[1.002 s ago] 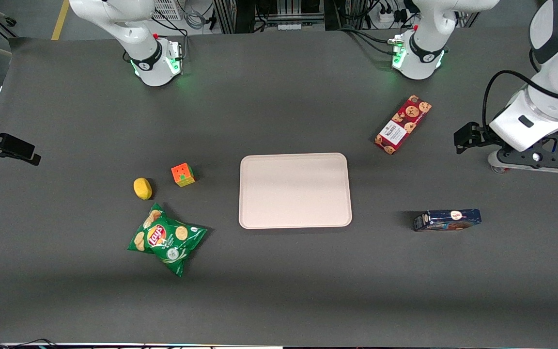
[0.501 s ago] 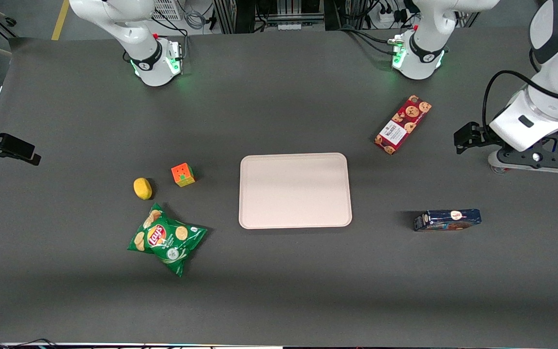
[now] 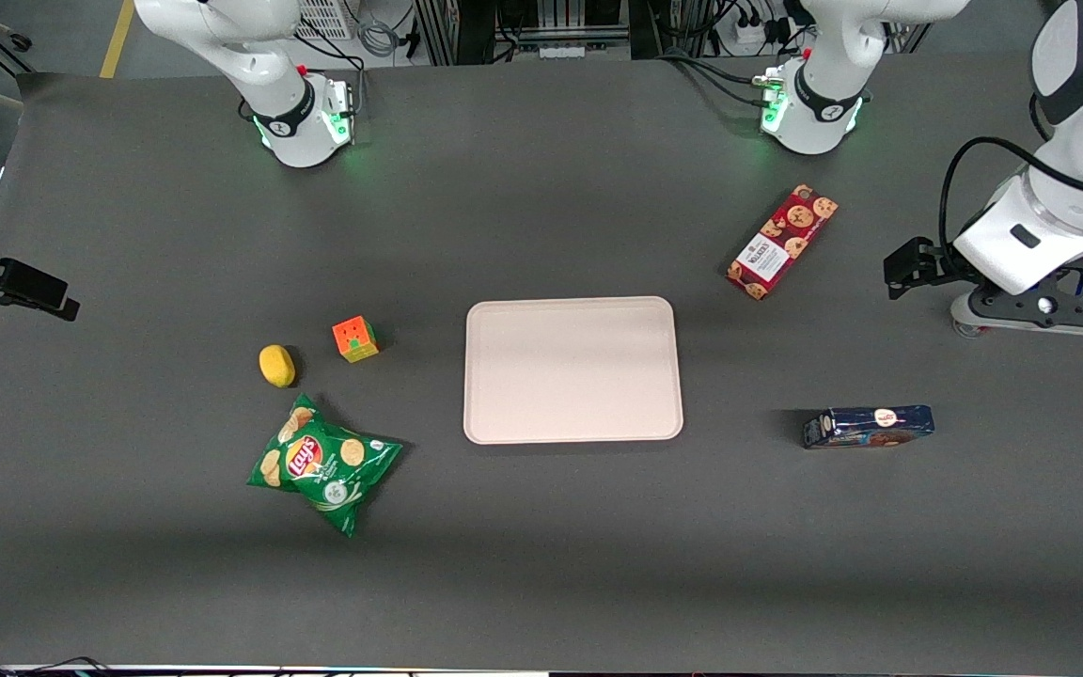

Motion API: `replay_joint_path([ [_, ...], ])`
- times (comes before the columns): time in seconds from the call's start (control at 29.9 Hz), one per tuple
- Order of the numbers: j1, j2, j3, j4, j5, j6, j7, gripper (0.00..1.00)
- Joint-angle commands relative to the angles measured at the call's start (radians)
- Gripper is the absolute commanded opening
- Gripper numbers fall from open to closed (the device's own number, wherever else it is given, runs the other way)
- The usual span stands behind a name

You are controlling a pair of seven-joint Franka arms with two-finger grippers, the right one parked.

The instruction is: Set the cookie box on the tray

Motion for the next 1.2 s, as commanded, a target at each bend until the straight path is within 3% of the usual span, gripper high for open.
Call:
replay_joint_path([
  [0.0, 0.0, 0.025, -0.006, 0.037, 0.03, -0.014, 0.053, 1.0],
  [0.3, 0.003, 0.042, -0.003, 0.038, 0.019, 0.007, 0.095, 1.0],
  [0.74, 0.038, 0.214, 0.026, 0.15, 0.033, 0.113, 0.142, 1.0],
  [1.17, 0.037, 0.277, 0.023, 0.169, 0.054, 0.154, 1.054, 1.0],
])
